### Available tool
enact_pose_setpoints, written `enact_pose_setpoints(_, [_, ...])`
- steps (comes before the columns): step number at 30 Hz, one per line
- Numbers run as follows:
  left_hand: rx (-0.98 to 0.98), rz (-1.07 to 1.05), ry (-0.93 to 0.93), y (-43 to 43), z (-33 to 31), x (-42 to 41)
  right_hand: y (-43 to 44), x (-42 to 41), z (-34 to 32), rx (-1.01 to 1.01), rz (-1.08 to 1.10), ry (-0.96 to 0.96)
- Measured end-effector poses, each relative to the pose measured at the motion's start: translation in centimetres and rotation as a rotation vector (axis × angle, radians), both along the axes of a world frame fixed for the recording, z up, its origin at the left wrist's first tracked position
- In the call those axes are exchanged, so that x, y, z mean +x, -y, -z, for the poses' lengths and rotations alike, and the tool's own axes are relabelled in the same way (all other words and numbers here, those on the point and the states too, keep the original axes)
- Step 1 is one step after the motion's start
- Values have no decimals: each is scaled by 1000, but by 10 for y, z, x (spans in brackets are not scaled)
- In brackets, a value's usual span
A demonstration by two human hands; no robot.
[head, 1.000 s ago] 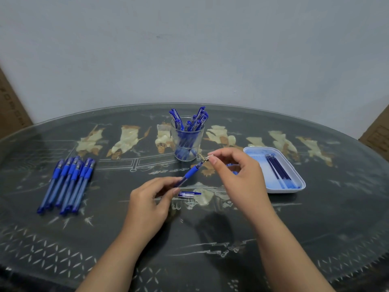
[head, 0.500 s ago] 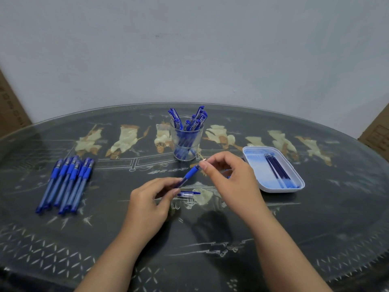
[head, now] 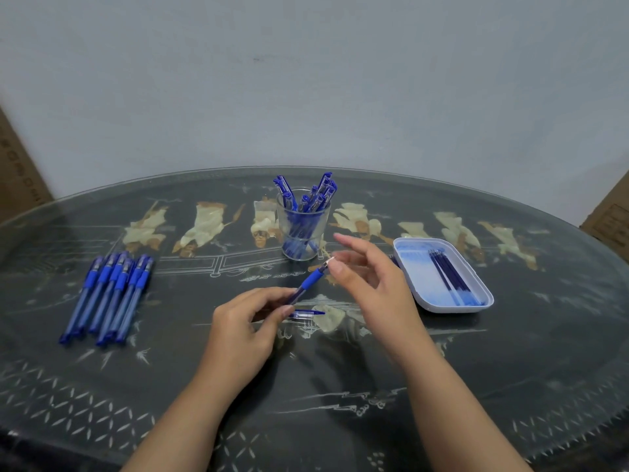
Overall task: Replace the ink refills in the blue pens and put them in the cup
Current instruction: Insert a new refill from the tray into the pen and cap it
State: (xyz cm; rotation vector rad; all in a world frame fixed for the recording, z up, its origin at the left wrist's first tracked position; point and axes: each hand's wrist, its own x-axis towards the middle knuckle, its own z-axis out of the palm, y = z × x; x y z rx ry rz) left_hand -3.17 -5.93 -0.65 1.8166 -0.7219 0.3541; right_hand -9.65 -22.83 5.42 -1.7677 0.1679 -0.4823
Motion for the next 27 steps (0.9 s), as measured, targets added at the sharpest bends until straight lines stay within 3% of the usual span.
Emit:
enact_pose_setpoints(5, [6,0,-12,0,1,0,-2,3,7,-148,117,-9])
enact_pose_setpoints(10, [-10,-1,-22,0,0,1,-2,1,5,-98,5,10])
enact_pose_setpoints(14, [-9,-6,-34,0,0,0,-4,4,9,-136,114,25])
enact_pose_setpoints(19, [-1,-5,-17,0,0,0,-4,1,5,-99,21,51])
enact_pose_setpoints(23, [0,-4,-23,-1,0,0,-5,4,9,-97,135,44])
enact_pose_setpoints(27, [2,-3,-22,-1,0,1,-5,1,5,-24,38,47])
